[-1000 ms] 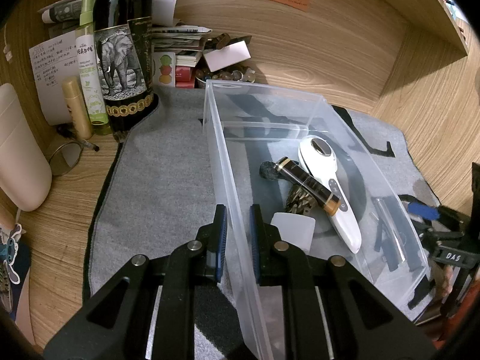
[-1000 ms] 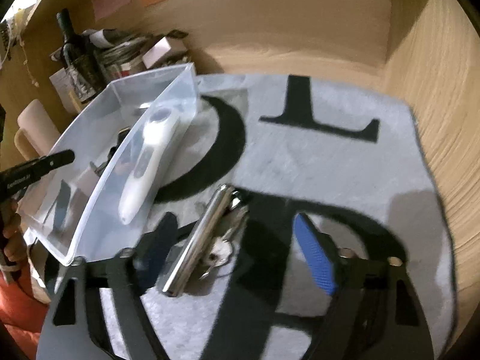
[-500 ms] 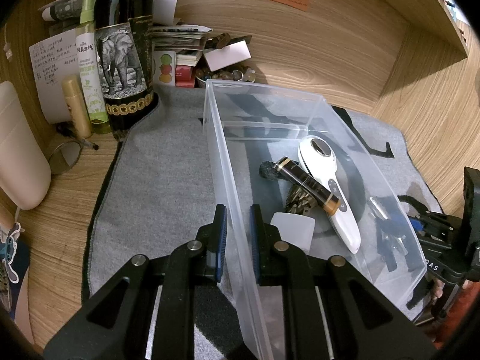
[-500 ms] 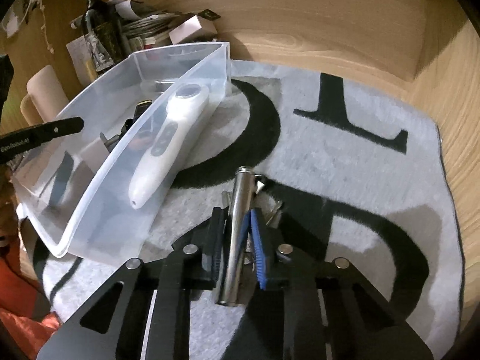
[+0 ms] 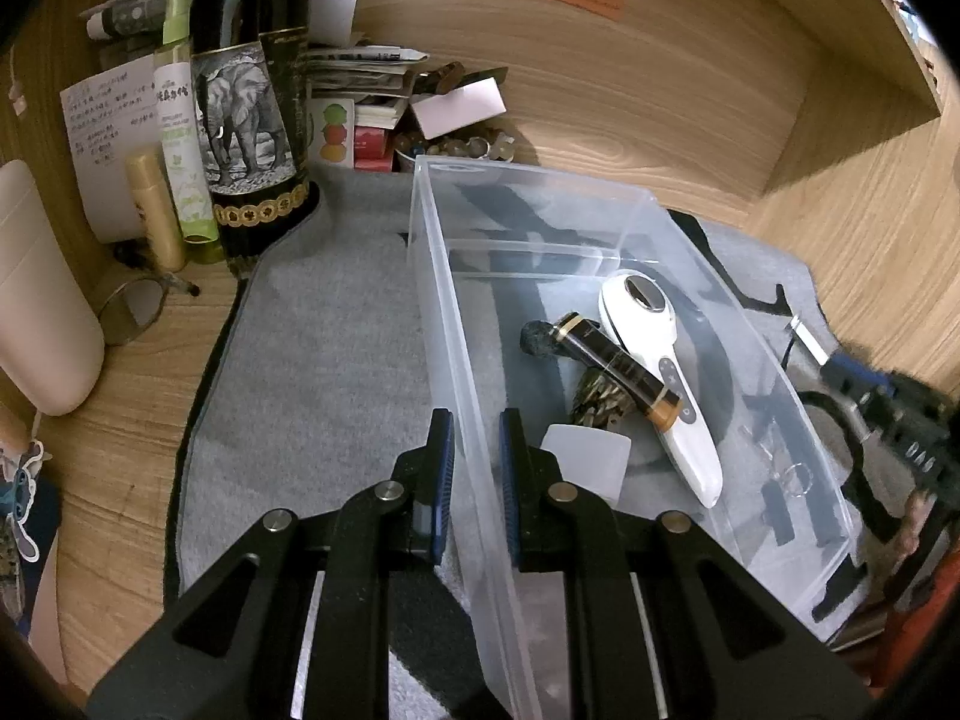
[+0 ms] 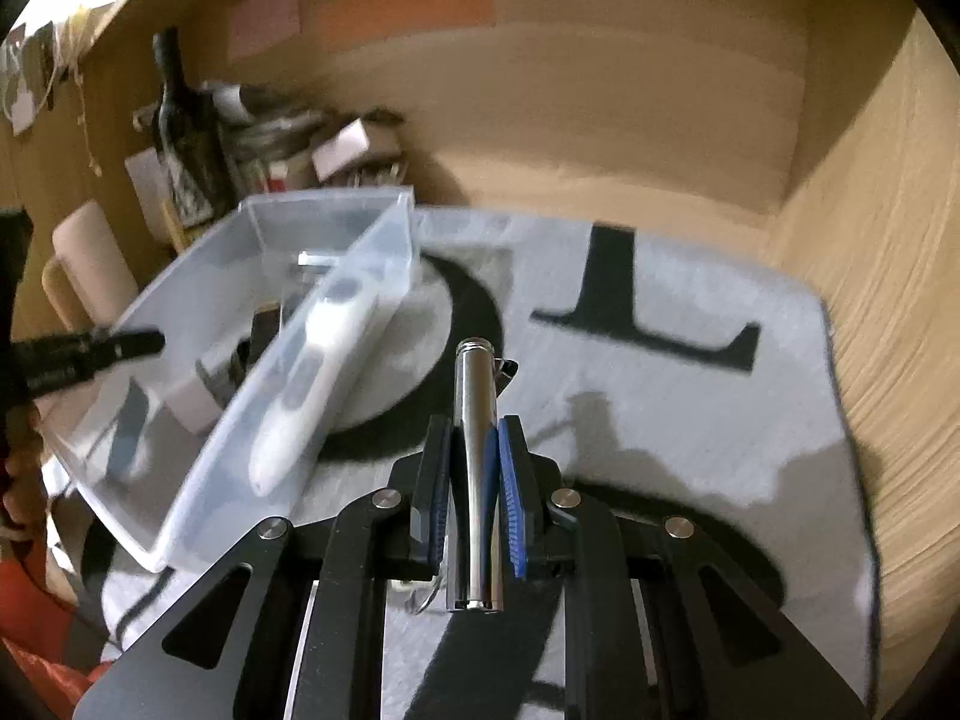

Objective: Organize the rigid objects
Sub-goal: 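Lift the flashlight into the clear box and release it, then move the right gripper to the keys and grasp the key ring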

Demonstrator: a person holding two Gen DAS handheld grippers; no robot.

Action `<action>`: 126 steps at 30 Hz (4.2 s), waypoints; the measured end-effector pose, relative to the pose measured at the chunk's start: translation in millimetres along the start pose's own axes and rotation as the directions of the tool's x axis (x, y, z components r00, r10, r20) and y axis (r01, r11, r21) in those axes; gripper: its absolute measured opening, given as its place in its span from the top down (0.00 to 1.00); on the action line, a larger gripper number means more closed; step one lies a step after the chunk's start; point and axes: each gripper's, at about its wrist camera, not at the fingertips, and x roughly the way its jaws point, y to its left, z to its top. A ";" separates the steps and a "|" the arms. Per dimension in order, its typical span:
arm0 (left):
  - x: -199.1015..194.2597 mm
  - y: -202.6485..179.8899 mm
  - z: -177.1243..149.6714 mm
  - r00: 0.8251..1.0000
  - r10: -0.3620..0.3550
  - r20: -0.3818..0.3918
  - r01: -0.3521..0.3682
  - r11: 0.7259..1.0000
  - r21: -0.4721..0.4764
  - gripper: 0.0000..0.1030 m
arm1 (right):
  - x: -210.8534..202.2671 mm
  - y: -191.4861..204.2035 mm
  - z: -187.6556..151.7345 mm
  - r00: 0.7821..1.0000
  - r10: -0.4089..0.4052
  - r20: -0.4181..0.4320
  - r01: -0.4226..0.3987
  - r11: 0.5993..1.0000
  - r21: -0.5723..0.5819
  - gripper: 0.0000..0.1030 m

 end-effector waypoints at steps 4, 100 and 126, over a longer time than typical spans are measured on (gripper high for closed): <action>0.8 -1.3 0.8 1.000 0.008 -0.004 -0.008 1.000 0.001 0.87 | -15.8 1.0 14.7 0.998 0.005 0.065 -0.004 1.000 -0.012 0.86; -1.3 -2.8 -1.9 1.000 0.012 -0.006 -0.012 0.999 0.031 0.87 | 29.8 3.0 -46.4 0.987 -0.026 -0.161 0.035 0.998 0.056 0.27; -1.2 -4.2 -2.1 1.000 0.011 -0.007 -0.011 0.999 0.030 0.87 | 33.5 4.8 -35.5 0.990 -0.031 -0.138 0.030 0.999 -0.013 0.78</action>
